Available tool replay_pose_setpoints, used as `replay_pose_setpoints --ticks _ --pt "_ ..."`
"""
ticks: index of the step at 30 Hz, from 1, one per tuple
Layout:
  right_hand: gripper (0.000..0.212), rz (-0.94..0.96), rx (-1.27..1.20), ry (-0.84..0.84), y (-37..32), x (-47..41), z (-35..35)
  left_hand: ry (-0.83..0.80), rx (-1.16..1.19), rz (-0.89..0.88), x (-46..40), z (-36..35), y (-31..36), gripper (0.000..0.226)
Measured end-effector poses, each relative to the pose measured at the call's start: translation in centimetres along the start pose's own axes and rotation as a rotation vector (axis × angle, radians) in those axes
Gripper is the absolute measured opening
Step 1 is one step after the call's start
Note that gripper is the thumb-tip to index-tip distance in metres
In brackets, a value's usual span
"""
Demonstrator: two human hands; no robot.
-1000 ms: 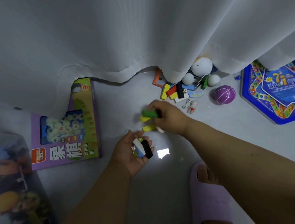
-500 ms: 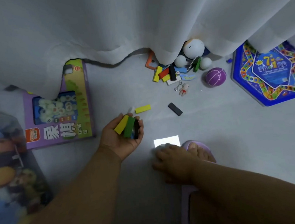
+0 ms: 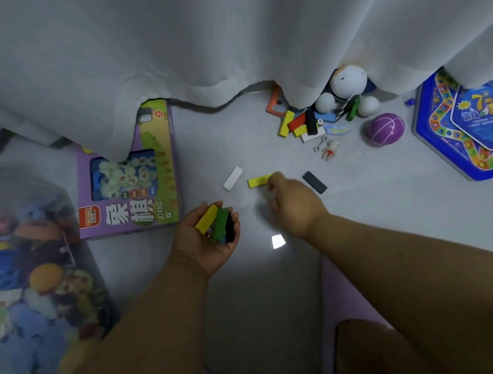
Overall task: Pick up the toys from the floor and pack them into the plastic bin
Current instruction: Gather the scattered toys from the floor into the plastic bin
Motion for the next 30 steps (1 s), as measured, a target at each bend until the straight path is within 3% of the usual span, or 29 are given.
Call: replay_pose_setpoints --ticks 3,5,9,14,16,19,22,27,30 --pt "0.051 0.009 0.172 0.053 -2.0 -3.6 1.2 0.001 0.004 0.009 -0.3 0.1 0.4 0.03" --pt "0.059 0.022 0.362 0.014 -2.7 -5.5 0.5 -0.002 0.016 0.013 -0.7 0.1 0.6 0.03" --pt "0.048 0.074 0.474 -0.082 -2.9 -6.9 -1.0 0.003 0.041 0.021 -1.5 -0.1 0.9 0.032" --pt "0.024 0.404 0.394 0.212 -6.2 -5.5 0.2 -0.006 0.088 0.031 -1.9 -0.1 1.2 0.036" --pt "0.015 0.477 0.394 0.227 -7.7 -5.4 -0.3 -0.008 0.098 0.027 -2.0 -0.2 1.4 0.035" --pt "0.034 0.341 0.467 0.0 -8.1 -6.3 -2.7 -0.003 0.102 0.024 -1.9 0.1 1.5 0.033" --pt "0.044 0.212 0.503 -0.11 -6.8 -5.8 -3.0 0.003 0.1 0.023 -1.6 0.3 1.8 0.032" --pt "0.042 0.068 0.596 -0.162 -2.7 -2.5 -4.4 0.031 0.095 0.007 -0.3 0.0 2.5 0.031" --pt "0.036 -0.123 0.438 -0.303 -2.1 -1.4 -4.6 0.026 0.073 -0.014 0.9 -0.6 3.2 0.027"
Point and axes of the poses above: each hand's wrist, its own x-axis away from the middle knuckle, its own z-axis out of the back of the hand, y = z × x, the point moved 8 cm from there along -x, towards the middle knuckle, and after that the axes turned 13 degrees about -z, right-handed, at the moved point
